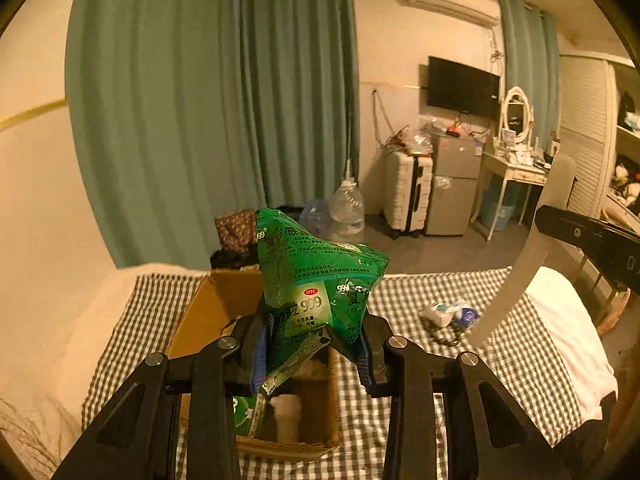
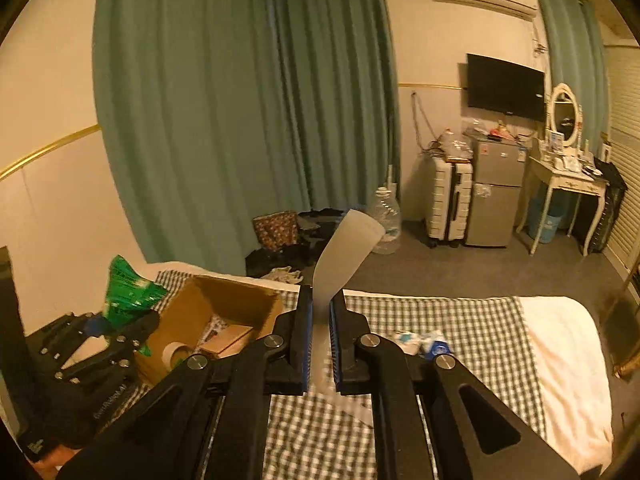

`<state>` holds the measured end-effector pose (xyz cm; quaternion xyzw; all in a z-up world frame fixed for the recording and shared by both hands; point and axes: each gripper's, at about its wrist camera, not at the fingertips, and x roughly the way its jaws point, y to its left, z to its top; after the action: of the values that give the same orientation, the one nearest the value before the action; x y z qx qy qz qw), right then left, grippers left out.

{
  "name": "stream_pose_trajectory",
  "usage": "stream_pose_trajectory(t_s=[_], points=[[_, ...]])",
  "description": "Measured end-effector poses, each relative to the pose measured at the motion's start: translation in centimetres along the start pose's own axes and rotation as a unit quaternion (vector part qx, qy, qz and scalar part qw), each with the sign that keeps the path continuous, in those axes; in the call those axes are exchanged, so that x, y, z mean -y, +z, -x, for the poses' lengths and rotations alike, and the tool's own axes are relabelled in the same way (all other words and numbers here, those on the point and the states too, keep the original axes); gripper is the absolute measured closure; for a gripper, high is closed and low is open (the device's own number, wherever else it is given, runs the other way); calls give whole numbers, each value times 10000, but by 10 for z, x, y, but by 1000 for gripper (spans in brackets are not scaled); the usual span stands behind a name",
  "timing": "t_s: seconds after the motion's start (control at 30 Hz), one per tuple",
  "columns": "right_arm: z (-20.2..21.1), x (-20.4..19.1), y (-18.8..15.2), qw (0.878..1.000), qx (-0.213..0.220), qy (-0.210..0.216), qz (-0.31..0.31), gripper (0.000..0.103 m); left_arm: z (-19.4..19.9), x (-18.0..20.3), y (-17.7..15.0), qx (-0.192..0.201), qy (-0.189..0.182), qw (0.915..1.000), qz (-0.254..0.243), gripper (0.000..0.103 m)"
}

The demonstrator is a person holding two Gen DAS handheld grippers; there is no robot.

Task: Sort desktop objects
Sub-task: 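Lift the green packet and white comb and carry both over the cardboard box, then lower the packet and comb into the box and open both tools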

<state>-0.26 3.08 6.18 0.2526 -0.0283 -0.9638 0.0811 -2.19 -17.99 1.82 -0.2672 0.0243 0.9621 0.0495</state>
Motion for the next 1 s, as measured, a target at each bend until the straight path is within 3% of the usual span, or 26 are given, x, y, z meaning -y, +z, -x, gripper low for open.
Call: stream_pose_trajectory(t_s=[0.53,1.0], points=[[-90,-94,-4,9956,-343,796,369,95,-59,-68,-9,-476,175,9977,459,68],[-201,-102,-45,9865,-1224,1006,418,94,-148,-97,-52,-1437,178,9874,642,68]])
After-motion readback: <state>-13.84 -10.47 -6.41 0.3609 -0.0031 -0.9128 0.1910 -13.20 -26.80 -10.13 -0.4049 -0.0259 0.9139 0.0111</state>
